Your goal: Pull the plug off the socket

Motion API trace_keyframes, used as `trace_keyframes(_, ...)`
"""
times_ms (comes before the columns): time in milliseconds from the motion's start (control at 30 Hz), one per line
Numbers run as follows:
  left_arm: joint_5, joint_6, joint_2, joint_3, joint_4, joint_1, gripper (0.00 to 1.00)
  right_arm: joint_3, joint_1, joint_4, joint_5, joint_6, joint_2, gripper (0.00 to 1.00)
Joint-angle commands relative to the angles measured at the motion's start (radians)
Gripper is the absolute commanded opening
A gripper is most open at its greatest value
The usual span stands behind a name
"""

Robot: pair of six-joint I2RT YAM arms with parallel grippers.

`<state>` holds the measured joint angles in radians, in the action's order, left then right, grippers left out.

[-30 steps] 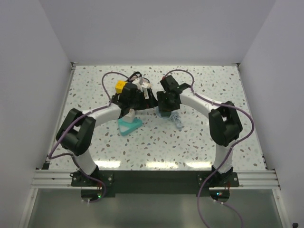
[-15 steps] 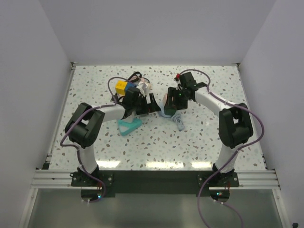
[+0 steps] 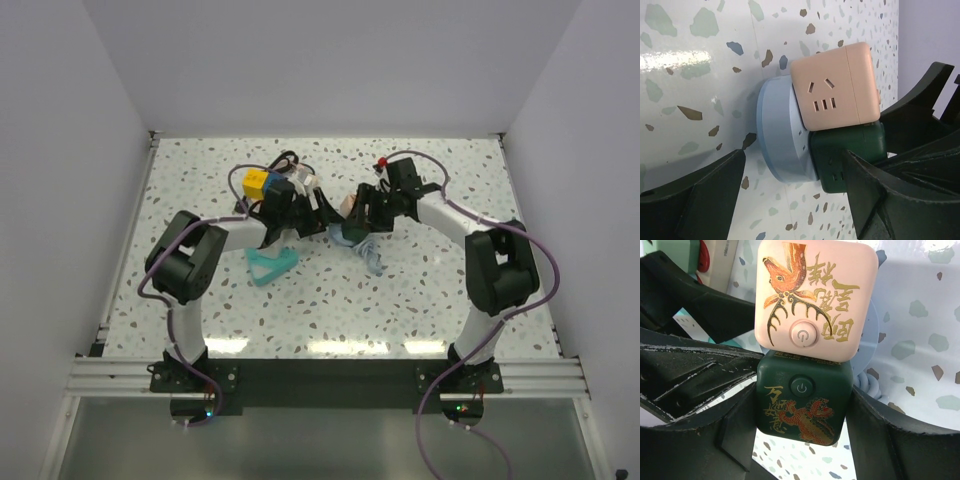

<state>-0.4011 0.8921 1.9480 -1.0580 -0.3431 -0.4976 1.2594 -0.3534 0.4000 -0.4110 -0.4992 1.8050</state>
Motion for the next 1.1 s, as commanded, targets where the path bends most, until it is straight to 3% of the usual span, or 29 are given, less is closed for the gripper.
trace_keyframes(0,0.018,0.031,0.046,-0.034,-0.008,-0.024,0.80,-0.031,-0.036,-0.122,-0.156,-0.082,-0.019,0.00)
trace_keyframes(233,0.036,0.042,0.074,-0.040,-0.020,-0.029,0.61,-0.023,-0.035,-0.133,-0.170,-0.107,-0.027,0.00)
trace_keyframes(567,0.079,0.031,0.064,-0.022,-0.040,-0.029,0.63,-0.046,-0.027,-0.113,-0.202,-0.099,-0.047,0.00)
trace_keyframes(700,0.032,0.044,0.103,-0.050,-0.054,-0.030,0.49,-0.058,-0.029,-0.138,-0.192,-0.113,-0.047,0.00)
trace_keyframes(933,0.013,0.051,0.106,-0.039,-0.088,-0.030,0.00,-0.017,-0.029,-0.060,-0.128,-0.102,-0.015,0.00)
trace_keyframes(1067,0.068,0.024,0.077,-0.031,-0.025,-0.029,0.00,0.040,-0.027,0.068,-0.002,-0.062,-0.050,0.00)
